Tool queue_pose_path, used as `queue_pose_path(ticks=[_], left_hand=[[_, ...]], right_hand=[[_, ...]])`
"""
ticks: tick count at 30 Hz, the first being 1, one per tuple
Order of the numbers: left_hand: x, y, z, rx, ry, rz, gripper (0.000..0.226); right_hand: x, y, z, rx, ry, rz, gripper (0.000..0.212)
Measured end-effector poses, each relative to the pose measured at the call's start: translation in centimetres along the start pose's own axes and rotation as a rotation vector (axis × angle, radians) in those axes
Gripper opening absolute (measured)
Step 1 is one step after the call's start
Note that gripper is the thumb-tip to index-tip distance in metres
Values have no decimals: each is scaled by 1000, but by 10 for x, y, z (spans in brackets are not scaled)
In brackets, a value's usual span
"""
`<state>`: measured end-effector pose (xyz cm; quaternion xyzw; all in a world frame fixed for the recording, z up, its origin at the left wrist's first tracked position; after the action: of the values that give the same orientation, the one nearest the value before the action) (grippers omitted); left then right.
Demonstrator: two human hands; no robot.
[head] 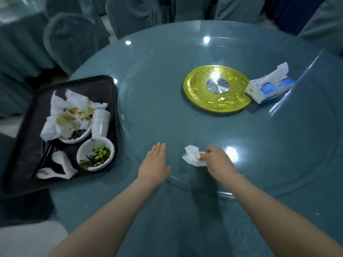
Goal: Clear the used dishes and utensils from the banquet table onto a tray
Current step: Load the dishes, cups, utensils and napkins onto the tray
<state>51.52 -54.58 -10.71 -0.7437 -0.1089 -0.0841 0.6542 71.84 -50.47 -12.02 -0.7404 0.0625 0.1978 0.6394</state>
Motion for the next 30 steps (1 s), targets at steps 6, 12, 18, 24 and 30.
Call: queue_pose_path(ticks=[6, 12, 18, 24, 30], left_hand=[[-25, -20, -54, 79, -14, 50, 72], [-64, -59, -91, 185, -102, 59, 72], [-101, -75, -110, 223, -185, 89, 72], [-155, -104, -129, 373, -291, -146, 67], [-243, -142, -153, 497, -389, -193, 64]], right_hand=[[-7, 2, -25, -64, -98, -64, 34], [-51, -22, -17, 6, -93, 93, 29], [-110, -35, -7, 127, -195, 222, 34], [-177, -28, -9, 157, -109, 447, 26], [-286, 6, -4, 129, -109, 574, 26]])
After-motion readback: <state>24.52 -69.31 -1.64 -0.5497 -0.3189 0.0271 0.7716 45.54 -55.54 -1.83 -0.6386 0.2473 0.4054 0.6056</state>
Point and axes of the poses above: each hand's wrist, its own z-axis towards the middle knuckle, its own y-axis out of the palm, x = y × z, the point moved 6 cm from there along z, towards the middle knuckle, and after that the axes turned 9 degrees about x, right-handed, at the moved point
